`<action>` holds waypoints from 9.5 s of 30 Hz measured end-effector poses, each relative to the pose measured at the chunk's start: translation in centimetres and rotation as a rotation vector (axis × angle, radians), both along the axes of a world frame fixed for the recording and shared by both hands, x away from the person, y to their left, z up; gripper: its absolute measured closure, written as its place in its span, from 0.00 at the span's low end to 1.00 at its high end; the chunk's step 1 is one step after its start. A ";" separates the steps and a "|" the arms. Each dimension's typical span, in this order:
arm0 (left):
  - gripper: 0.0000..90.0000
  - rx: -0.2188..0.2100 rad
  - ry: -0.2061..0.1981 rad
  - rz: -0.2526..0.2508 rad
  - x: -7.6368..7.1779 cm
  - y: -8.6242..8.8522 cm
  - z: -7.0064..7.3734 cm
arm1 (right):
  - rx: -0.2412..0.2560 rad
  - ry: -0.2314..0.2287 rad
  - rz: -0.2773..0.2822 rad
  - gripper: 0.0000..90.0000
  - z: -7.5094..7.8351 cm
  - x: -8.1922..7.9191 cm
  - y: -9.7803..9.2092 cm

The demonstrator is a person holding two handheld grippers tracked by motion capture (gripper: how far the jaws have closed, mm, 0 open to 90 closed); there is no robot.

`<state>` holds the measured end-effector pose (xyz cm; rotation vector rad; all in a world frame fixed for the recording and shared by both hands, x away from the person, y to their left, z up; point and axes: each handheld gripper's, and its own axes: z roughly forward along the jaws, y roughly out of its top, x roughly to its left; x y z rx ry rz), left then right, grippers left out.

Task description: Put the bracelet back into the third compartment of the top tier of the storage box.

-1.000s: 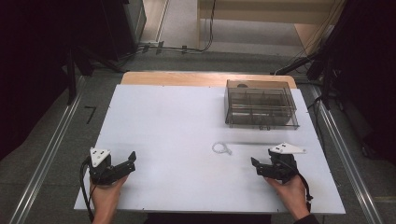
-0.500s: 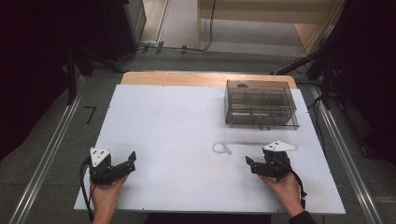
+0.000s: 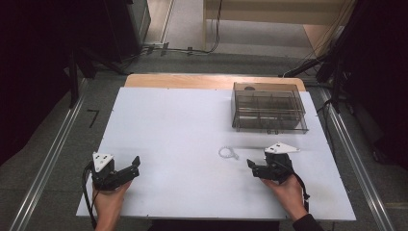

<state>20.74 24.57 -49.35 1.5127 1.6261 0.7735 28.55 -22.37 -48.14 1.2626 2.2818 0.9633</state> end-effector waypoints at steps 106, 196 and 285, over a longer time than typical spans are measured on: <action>0.08 -0.006 0.024 0.008 0.2 0.3 -0.2 | 0.101 -0.022 0.092 0.92 2.1 1.2 1.0; 0.08 -0.017 0.022 0.002 0.3 0.3 -0.3 | 0.256 -0.195 -0.153 0.92 7.8 0.7 -6.9; 0.08 -0.025 0.031 0.006 0.3 0.4 -0.5 | 0.264 -0.176 -0.347 0.73 5.0 6.0 -10.9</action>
